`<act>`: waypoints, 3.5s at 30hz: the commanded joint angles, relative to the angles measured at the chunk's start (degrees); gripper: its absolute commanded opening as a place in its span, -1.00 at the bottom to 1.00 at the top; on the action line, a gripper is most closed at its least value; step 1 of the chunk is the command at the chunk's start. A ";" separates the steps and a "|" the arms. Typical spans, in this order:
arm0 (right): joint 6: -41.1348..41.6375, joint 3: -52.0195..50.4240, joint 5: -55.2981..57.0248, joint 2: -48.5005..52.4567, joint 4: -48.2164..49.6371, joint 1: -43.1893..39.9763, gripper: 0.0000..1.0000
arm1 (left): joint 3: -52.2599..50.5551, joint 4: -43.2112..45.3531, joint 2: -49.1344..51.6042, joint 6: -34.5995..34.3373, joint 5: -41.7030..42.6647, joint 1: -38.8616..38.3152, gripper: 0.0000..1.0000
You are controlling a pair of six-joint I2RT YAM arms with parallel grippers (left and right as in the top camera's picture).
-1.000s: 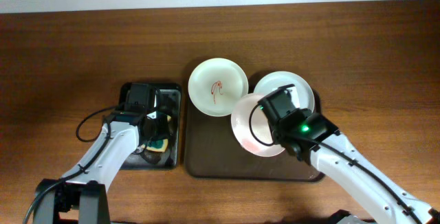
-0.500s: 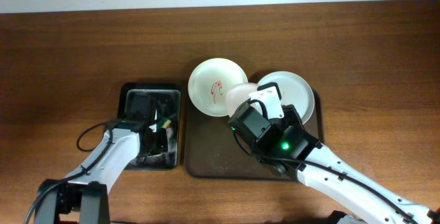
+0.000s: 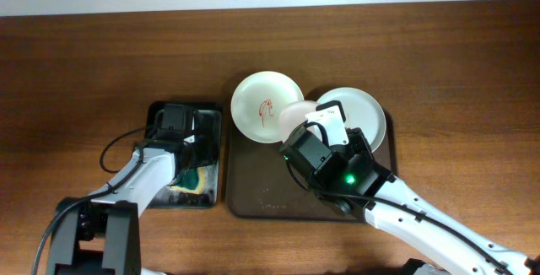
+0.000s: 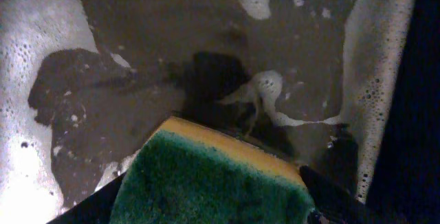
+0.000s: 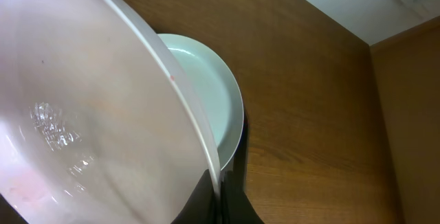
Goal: Clean dirty plates on tray and stack at the side
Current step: 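Lift the front plate with right gripper and carry it to the right side, then grasp the left plate's rim with right gripper and pull it forward, then dip the sponge into the soapy sink tray with left gripper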
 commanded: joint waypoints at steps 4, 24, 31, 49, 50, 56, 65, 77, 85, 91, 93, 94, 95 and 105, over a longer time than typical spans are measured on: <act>0.94 1.33 1.75 -0.76 0.17 0.33 -0.92 | 1.14 -0.20 0.92 0.11 0.17 0.24 -1.00; 7.82 3.85 -30.88 -0.74 0.55 -32.72 -0.92 | 3.91 -12.28 -13.57 0.09 0.63 0.24 0.99; 9.16 3.85 -48.39 7.19 5.01 -78.16 -0.92 | 3.91 -13.49 -13.55 0.09 0.63 0.24 0.99; -14.84 5.66 -62.86 19.63 20.63 -34.97 0.50 | 3.89 -13.44 -13.55 0.07 0.63 0.22 0.99; -15.06 6.60 -61.11 19.63 21.55 -32.44 0.50 | 3.89 -13.49 -13.53 0.09 0.63 0.24 0.99; -14.58 6.95 -54.60 25.33 38.62 -25.99 0.42 | 3.89 -14.34 -13.53 0.09 0.63 0.24 0.99; -13.03 6.95 -59.25 35.06 41.59 -24.74 -0.74 | 3.89 -14.36 -13.53 0.09 0.63 0.24 0.99; -8.48 6.36 -67.30 27.54 -3.91 -24.76 -0.55 | 3.89 -16.09 -13.53 0.09 0.83 0.13 0.99; -7.82 2.54 -67.32 27.54 0.04 -24.76 -0.92 | 2.91 -14.03 -3.61 0.09 0.63 -0.42 0.67; -7.82 2.54 -67.32 27.54 0.02 -24.76 -0.92 | 2.91 -14.29 1.03 0.09 0.63 -0.42 -1.00; -7.82 2.54 -67.32 27.54 0.04 -24.76 -0.92 | 3.08 -14.78 0.63 0.09 0.63 -0.39 -1.00; -7.82 2.54 -67.32 27.54 0.04 -24.76 -0.92 | 3.67 -15.61 0.11 0.11 0.57 -0.39 -1.00; -7.82 2.54 -67.32 27.54 0.04 -24.76 -0.92 | 4.90 -16.68 -0.83 0.11 0.17 -0.39 -0.58; -7.85 2.54 -67.30 27.54 -0.02 -24.76 -0.92 | 5.99 -22.32 -2.29 0.09 3.45 -0.42 -1.00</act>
